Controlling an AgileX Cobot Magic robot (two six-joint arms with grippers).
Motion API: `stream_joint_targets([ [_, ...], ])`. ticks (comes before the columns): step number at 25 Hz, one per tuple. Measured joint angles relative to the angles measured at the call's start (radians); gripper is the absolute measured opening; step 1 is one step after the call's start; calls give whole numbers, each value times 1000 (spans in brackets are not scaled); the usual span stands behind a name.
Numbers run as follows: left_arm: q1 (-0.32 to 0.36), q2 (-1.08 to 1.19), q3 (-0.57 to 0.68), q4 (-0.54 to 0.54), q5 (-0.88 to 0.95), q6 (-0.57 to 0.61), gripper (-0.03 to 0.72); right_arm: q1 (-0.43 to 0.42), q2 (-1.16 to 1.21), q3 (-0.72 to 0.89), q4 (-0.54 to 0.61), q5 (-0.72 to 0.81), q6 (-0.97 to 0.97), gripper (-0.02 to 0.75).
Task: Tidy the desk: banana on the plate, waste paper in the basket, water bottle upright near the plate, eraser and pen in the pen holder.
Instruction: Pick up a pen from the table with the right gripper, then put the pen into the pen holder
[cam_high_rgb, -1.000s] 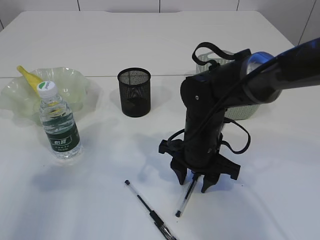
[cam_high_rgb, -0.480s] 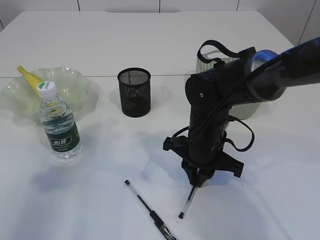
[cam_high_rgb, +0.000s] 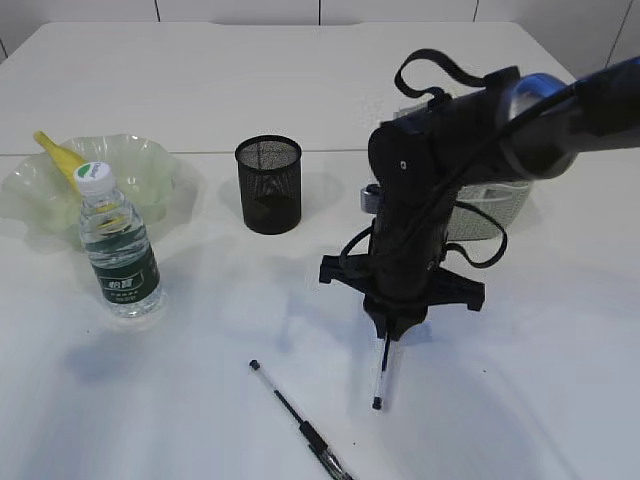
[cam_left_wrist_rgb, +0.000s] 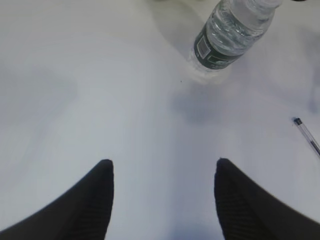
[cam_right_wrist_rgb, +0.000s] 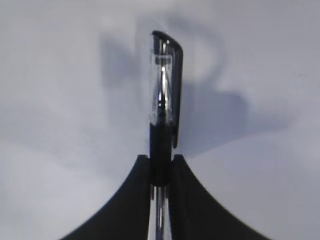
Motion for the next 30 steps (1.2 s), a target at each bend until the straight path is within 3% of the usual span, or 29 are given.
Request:
stream_joint_targets([
  [10, 0, 0, 0, 0, -2, 0, 454, 0, -133, -8, -212, -37, -136, 48],
  [15, 0, 0, 0, 0, -4, 0, 454, 0, -180, -8, -294, -228, -157, 48],
  [27, 0, 0, 0, 0, -8, 0, 454, 0, -185, -8, -639, -766, -163, 47],
  [30, 0, 0, 0, 0, -8, 0, 454, 0, -185, -8, -700, -834, -163, 47],
])
